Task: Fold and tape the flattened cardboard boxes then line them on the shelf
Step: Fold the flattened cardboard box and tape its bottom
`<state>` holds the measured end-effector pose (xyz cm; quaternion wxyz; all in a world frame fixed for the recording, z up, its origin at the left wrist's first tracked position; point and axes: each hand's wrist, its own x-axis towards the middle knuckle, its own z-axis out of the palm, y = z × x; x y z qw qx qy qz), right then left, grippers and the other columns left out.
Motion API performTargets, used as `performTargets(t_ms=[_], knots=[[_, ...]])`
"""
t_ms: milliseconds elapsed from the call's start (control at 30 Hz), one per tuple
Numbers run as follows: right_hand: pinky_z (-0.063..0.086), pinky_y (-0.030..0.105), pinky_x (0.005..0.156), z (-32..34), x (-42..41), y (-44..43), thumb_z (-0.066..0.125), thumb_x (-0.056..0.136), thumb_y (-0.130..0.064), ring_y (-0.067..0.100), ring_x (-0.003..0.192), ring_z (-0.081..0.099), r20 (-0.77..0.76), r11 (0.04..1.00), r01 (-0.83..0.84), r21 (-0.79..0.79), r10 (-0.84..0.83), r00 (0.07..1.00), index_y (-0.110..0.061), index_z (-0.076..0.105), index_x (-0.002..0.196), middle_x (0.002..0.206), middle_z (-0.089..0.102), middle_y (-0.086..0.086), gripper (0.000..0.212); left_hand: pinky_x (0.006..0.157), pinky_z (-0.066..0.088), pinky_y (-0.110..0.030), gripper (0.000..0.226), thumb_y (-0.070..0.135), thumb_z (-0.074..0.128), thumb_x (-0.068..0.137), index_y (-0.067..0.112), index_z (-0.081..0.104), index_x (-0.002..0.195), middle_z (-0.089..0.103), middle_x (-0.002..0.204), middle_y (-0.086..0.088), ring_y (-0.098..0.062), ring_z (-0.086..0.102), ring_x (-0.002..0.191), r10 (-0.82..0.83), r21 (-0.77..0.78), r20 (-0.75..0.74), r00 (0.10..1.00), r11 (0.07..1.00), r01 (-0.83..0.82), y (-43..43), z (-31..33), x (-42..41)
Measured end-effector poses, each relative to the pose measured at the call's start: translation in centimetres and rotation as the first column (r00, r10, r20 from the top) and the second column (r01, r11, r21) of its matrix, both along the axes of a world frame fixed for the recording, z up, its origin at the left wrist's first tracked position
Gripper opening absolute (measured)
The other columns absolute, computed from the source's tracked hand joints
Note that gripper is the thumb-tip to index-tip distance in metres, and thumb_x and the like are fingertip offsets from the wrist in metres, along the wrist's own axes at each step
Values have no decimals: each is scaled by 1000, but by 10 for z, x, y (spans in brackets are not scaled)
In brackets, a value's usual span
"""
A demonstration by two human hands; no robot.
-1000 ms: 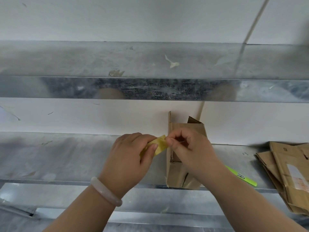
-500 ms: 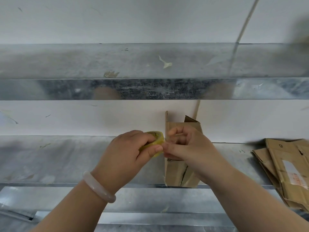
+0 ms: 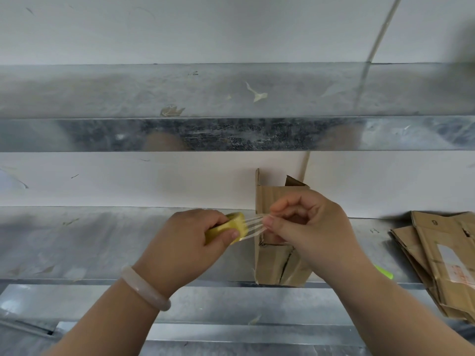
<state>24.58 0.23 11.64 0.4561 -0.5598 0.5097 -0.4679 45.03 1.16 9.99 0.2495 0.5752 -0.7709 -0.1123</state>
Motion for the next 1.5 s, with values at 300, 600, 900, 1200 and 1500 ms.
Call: performTargets(t_ms=[300, 600, 900, 1200, 1500], knots=[[57, 25, 57, -6, -17, 1, 74, 78, 5, 18, 62, 71, 116, 998, 51, -44, -45, 992, -14, 66, 83, 71, 73, 8, 21, 60, 41, -21, 29, 52, 47, 85, 27, 57, 75, 55, 68, 9, -8, 52, 64, -160, 97, -413, 896, 971, 218, -7, -17, 18], [60, 31, 58, -13, -45, 9, 73, 78, 6, 21, 65, 72, 127, 991, 134, 14, -134, 983, -6, 61, 86, 71, 73, 10, 19, 49, 37, -21, 49, 79, 44, 71, 31, 52, 62, 55, 63, 11, -10, 54, 63, -38, -50, -31, 999, 998, 36, -12, -25, 16], [61, 32, 60, -25, -74, 22, 75, 77, 3, 22, 66, 72, 22, 971, 238, 23, -239, 971, -2, 61, 81, 70, 73, 10, 15, 46, 31, -19, 51, 79, 44, 67, 28, 49, 57, 46, 50, 11, -8, 47, 48, -20, -122, 178, 984, 992, 42, -16, -23, 4], [58, 40, 70, -56, -91, 1, 74, 79, 0, 28, 70, 72, 75, 950, 239, 199, -258, 963, -4, 62, 88, 72, 73, 14, 16, 52, 31, -20, 61, 86, 36, 67, 27, 49, 63, 51, 58, 9, -5, 48, 56, -5, -17, 291, 957, 1000, 10, -34, -29, -15], [59, 28, 60, -110, -130, -17, 66, 85, 3, 20, 68, 61, 279, 791, 236, 564, -452, 848, -1, 62, 92, 78, 59, 15, 9, 47, 31, -20, 63, 92, 30, 61, 31, 46, 57, 50, 52, 11, -3, 48, 51, 23, 37, 215, 976, 999, -32, -46, -53, 10]])
